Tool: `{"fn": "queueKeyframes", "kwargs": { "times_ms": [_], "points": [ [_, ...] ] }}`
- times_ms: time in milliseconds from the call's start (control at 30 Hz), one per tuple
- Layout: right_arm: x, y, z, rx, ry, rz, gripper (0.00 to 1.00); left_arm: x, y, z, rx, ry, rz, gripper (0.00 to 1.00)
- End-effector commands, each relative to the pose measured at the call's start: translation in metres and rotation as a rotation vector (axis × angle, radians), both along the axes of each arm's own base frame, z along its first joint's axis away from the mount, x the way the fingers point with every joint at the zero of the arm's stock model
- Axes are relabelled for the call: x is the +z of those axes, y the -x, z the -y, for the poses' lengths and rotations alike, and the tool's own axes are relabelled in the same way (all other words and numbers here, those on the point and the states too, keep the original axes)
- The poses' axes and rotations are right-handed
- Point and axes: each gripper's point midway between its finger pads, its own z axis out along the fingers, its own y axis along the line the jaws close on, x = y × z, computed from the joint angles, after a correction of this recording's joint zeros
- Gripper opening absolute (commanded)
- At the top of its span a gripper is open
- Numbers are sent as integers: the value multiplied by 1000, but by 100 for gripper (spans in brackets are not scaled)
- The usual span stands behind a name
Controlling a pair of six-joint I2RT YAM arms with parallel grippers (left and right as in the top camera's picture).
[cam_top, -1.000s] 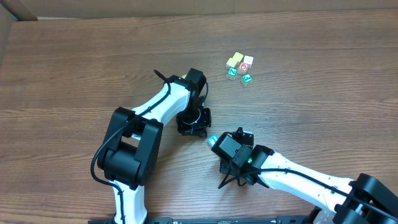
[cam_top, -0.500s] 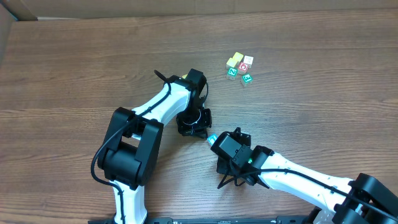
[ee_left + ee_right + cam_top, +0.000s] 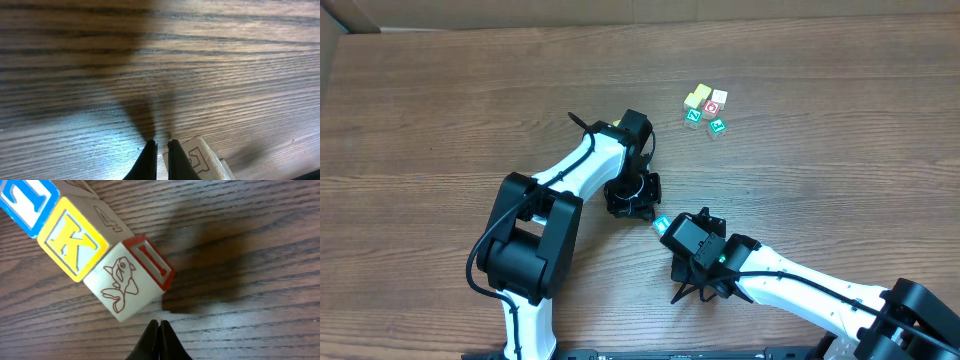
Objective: Flip 3 blocks
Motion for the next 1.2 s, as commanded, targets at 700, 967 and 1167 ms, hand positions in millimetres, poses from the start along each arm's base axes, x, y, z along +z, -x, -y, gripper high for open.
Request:
{"fn": "queueKeyframes", "kwargs": {
  "times_ms": [700, 967, 1167],
  "points": [
    [-9, -8, -3, -66, -9, 20, 4, -1, -12, 11, 0, 36, 41, 4],
    [-7, -11, -6, -66, -24, 31, 4, -1, -14, 12, -2, 39, 52, 4],
    [-7, -11, -8, -65, -30, 29, 4, -1, -17, 19, -11, 52, 77, 4]
  ]
}}
